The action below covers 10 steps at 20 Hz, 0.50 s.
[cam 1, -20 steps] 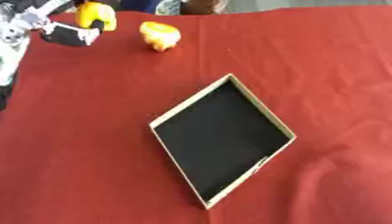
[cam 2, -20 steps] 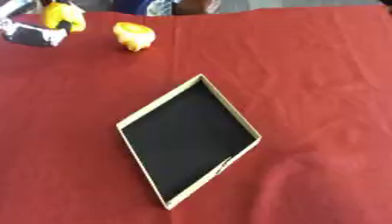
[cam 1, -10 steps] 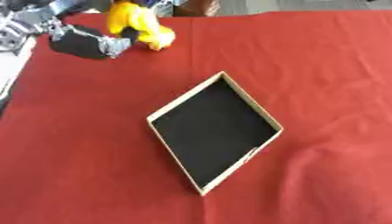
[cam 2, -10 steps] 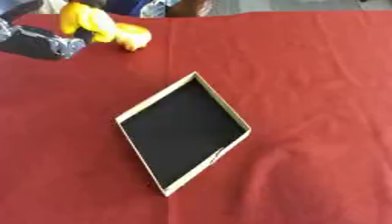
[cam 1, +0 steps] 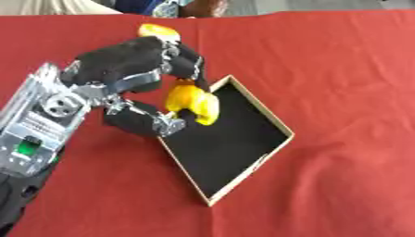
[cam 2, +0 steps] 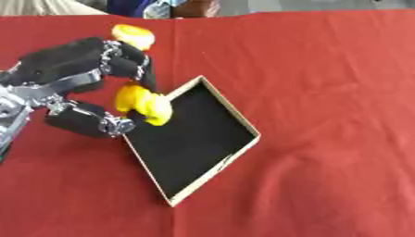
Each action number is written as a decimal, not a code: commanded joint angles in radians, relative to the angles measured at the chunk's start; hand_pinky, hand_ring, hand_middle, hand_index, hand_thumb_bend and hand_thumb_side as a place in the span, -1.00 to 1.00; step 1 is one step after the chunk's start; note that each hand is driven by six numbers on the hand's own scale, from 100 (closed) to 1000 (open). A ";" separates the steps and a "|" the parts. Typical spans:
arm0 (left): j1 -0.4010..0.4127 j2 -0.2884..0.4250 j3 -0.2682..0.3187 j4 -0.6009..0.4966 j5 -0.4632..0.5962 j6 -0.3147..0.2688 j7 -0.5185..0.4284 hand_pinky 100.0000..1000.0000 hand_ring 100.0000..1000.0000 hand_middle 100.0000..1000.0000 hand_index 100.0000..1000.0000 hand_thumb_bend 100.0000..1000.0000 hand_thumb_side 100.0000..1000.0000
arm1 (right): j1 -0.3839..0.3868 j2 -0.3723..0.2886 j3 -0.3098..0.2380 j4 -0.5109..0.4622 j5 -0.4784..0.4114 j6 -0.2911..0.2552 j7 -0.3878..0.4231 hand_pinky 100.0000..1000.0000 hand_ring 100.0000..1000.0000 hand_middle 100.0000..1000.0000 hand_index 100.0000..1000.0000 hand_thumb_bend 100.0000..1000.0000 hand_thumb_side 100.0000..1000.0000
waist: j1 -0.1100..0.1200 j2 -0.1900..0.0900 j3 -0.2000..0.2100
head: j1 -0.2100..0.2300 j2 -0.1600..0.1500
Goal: Pick up objects on the table and place them in the box.
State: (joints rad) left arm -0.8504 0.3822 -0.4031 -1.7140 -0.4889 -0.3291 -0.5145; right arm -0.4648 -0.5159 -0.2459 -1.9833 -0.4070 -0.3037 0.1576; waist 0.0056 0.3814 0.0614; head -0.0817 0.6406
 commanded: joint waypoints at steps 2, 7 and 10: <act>0.011 -0.045 0.005 0.047 -0.044 -0.001 0.010 0.17 -0.25 -0.03 0.23 -1.00 -1.00 | -0.006 -0.026 -0.011 -0.017 0.007 0.003 -0.004 0.79 0.56 0.50 0.66 -1.00 -0.06 | -0.001 -0.018 0.002 | -0.009 -0.006; 0.049 -0.107 0.006 0.113 -0.106 0.019 0.033 0.24 -0.21 0.04 0.30 -1.00 -1.00 | -0.003 -0.021 -0.012 -0.017 0.009 0.005 -0.003 0.79 0.56 0.50 0.66 -1.00 -0.06 | -0.003 -0.016 0.003 | -0.014 -0.007; 0.062 -0.127 -0.001 0.147 -0.160 0.025 0.042 0.40 -0.03 0.22 0.49 -1.00 -0.97 | -0.002 -0.018 -0.012 -0.017 0.010 0.007 -0.002 0.79 0.56 0.50 0.66 -1.00 -0.06 | -0.004 -0.015 0.003 | -0.014 -0.008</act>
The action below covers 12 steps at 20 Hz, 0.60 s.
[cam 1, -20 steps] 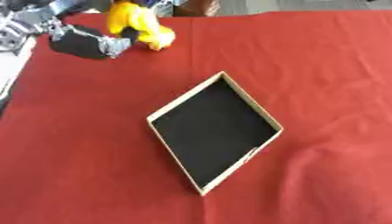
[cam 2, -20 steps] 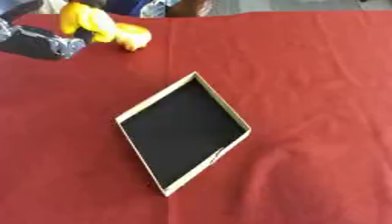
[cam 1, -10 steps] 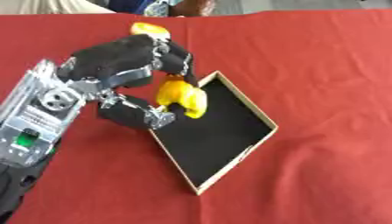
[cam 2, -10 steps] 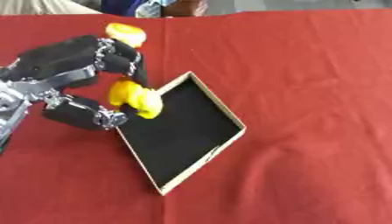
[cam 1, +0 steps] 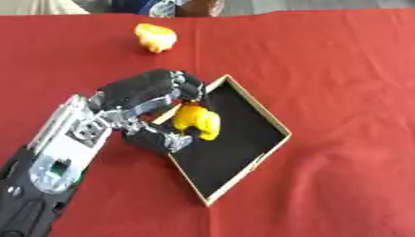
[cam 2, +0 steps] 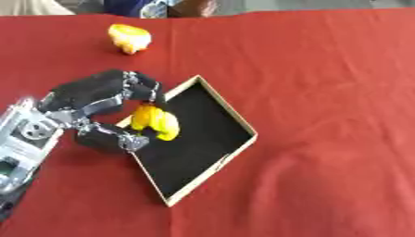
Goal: Pick up objects on the table and place them in the box.
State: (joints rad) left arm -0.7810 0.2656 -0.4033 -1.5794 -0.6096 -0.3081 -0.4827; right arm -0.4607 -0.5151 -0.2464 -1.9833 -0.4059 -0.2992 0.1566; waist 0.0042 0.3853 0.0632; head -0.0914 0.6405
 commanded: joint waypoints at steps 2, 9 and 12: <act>-0.002 -0.019 -0.007 0.023 -0.070 -0.007 0.006 0.56 0.18 0.40 0.63 -1.00 -0.84 | -0.004 -0.017 -0.012 -0.017 0.010 0.004 0.001 0.79 0.56 0.50 0.66 -1.00 -0.06 | -0.002 -0.018 0.001 | -0.003 -0.008; 0.001 -0.017 -0.005 0.016 -0.162 -0.062 -0.048 1.00 0.89 0.88 0.92 -0.47 -0.03 | 0.000 -0.011 -0.013 -0.017 0.011 0.011 0.002 0.79 0.56 0.50 0.66 -1.00 -0.06 | 0.000 -0.020 0.002 | -0.005 -0.008; 0.004 -0.015 0.004 0.016 -0.194 -0.069 -0.036 1.00 0.96 0.93 0.94 -0.34 0.10 | 0.001 -0.008 -0.012 -0.017 0.011 0.013 0.003 0.79 0.56 0.50 0.66 -1.00 -0.06 | -0.001 -0.022 0.002 | -0.005 -0.007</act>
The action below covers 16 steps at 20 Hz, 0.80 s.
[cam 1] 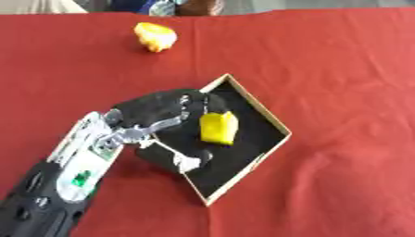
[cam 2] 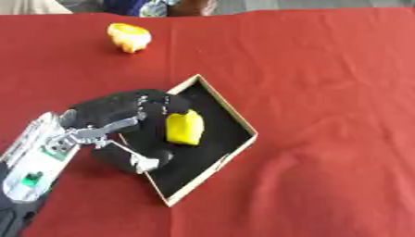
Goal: Pick up objects on the table and place them in the box.
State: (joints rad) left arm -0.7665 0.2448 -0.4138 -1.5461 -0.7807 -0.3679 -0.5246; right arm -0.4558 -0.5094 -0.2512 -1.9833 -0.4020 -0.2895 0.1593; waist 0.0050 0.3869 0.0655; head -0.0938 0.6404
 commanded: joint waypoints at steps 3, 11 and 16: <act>-0.010 0.007 0.030 -0.027 -0.022 -0.006 0.032 1.00 0.92 0.90 0.93 -0.40 0.08 | -0.001 -0.012 -0.008 -0.017 0.007 0.005 0.000 0.79 0.56 0.50 0.66 -1.00 -0.06 | -0.002 -0.026 0.000 | -0.001 -0.006; -0.079 0.140 0.143 -0.156 0.076 0.086 0.130 0.91 0.79 0.78 0.85 -0.63 -0.33 | 0.000 -0.017 -0.006 -0.017 0.005 -0.002 -0.001 0.79 0.56 0.50 0.66 -1.00 -0.06 | 0.004 -0.034 -0.004 | -0.002 -0.004; -0.168 0.290 0.247 -0.026 0.120 0.158 0.164 0.88 0.77 0.78 0.82 -0.56 -0.41 | 0.000 -0.023 -0.002 -0.017 0.004 -0.005 -0.002 0.79 0.56 0.50 0.66 -1.00 -0.06 | 0.015 -0.038 -0.019 | -0.002 -0.003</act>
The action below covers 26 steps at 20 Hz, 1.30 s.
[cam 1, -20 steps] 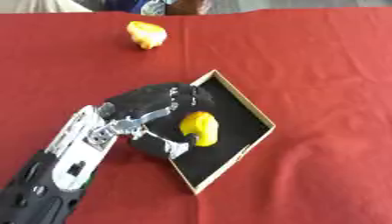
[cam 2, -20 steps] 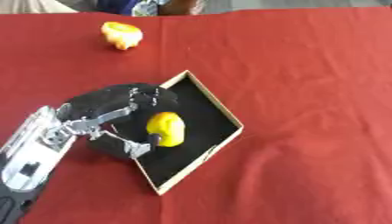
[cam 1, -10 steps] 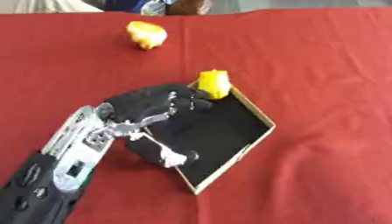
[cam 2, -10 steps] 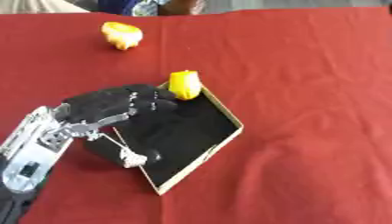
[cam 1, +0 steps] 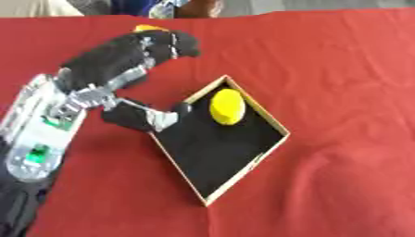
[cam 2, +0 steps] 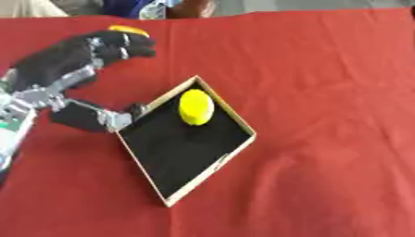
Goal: Pick up objects on the table and place them in the box.
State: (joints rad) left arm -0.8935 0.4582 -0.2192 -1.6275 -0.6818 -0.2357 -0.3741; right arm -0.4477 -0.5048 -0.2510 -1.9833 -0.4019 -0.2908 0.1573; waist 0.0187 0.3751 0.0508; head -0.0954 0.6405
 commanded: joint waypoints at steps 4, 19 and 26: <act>-0.124 0.111 0.085 0.269 0.002 -0.002 0.013 0.88 0.78 0.81 0.82 -0.44 -0.49 | -0.015 -0.025 0.002 -0.017 0.003 -0.001 0.006 0.79 0.56 0.50 0.66 -1.00 -0.06 | 0.008 -0.019 -0.027 | 0.015 -0.017; -0.265 0.066 0.188 0.671 -0.064 -0.075 0.036 0.90 0.74 0.84 0.84 -0.45 -0.55 | -0.053 -0.007 0.009 -0.017 -0.007 -0.002 0.038 0.79 0.56 0.51 0.66 -1.00 -0.06 | 0.014 0.045 -0.100 | 0.088 -0.060; -0.296 0.067 0.195 0.700 -0.042 -0.113 0.011 0.90 0.74 0.84 0.84 -0.44 -0.54 | -0.060 0.006 0.009 -0.017 -0.005 0.008 0.058 0.80 0.56 0.51 0.66 -1.00 -0.05 | 0.018 0.080 -0.116 | 0.098 -0.087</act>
State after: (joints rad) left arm -1.1640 0.5032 -0.0365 -0.9196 -0.7290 -0.3398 -0.3615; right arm -0.4943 -0.4863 -0.2388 -1.9833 -0.4067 -0.2832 0.2089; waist 0.0388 0.4800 -0.0643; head -0.0011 0.5691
